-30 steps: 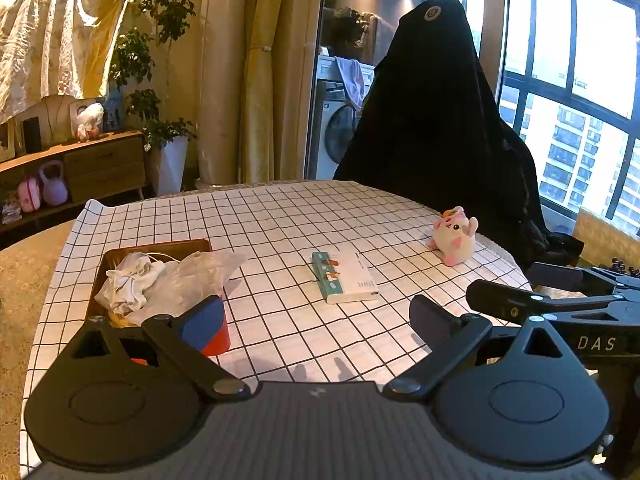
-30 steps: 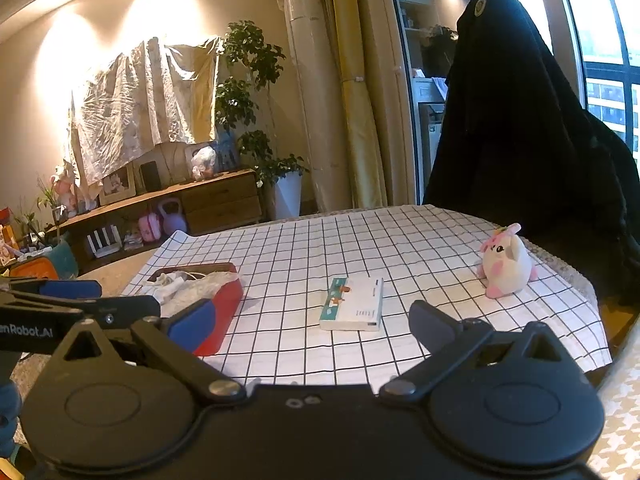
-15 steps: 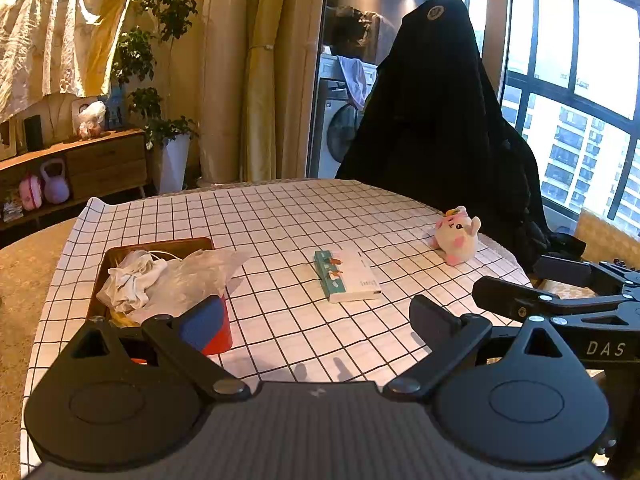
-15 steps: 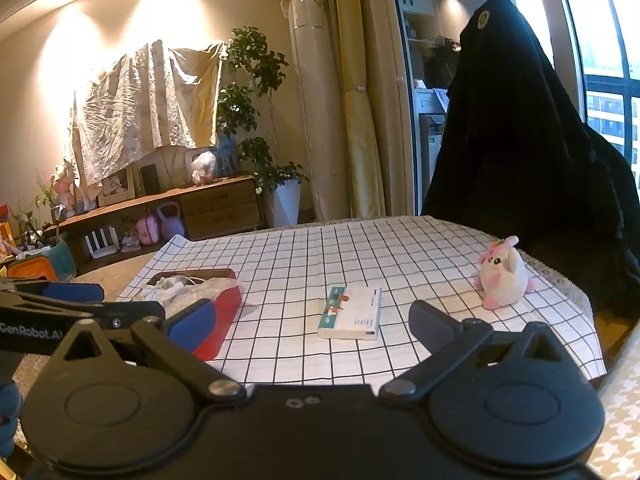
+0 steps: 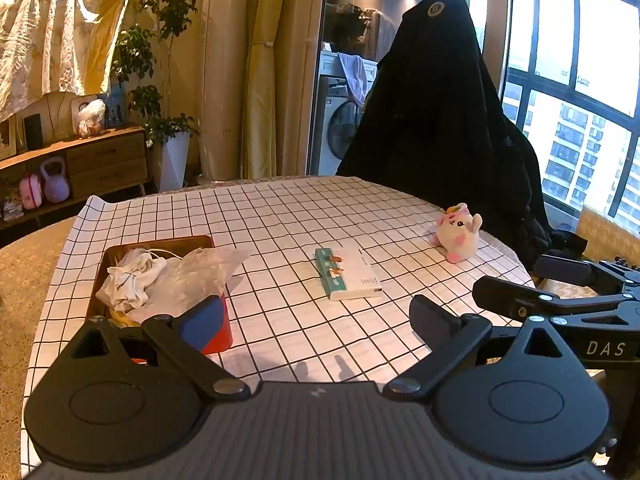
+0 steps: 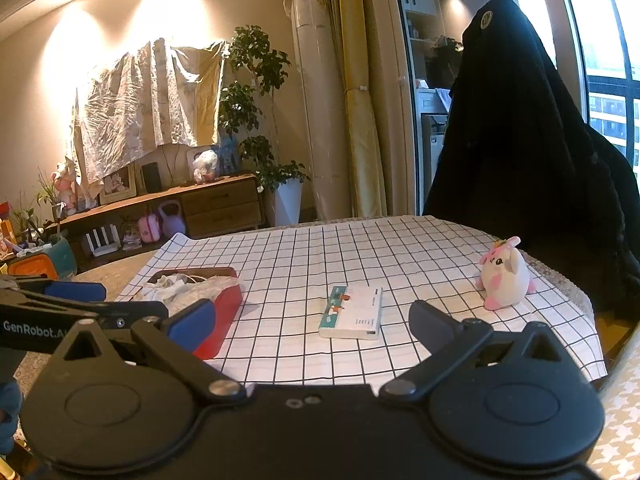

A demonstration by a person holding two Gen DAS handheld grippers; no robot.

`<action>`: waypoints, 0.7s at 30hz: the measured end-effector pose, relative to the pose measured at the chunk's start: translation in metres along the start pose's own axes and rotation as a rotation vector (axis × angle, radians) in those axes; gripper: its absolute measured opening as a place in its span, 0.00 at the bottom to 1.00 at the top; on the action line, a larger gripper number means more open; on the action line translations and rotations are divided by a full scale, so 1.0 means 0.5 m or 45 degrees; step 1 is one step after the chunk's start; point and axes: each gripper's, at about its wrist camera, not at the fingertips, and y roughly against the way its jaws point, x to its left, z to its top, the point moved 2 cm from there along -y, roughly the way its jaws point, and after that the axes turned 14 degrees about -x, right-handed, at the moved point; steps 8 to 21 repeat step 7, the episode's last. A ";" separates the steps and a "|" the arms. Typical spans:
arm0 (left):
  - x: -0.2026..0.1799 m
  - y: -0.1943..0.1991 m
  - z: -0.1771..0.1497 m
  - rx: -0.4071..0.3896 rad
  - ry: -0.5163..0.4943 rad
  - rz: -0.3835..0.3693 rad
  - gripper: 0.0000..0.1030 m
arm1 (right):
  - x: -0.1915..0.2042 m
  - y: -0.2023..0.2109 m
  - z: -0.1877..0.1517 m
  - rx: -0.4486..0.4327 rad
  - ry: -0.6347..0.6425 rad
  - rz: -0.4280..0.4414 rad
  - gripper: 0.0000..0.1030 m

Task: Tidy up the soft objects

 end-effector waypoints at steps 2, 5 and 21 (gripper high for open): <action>0.001 -0.001 -0.001 0.003 0.000 0.000 0.97 | 0.000 0.000 0.000 0.001 -0.002 0.001 1.00; 0.003 -0.004 -0.003 0.011 0.002 0.001 0.97 | 0.000 -0.001 -0.001 0.005 -0.004 0.001 1.00; 0.006 -0.004 -0.006 0.013 0.002 0.003 0.97 | 0.000 -0.002 -0.003 0.009 -0.006 0.002 1.00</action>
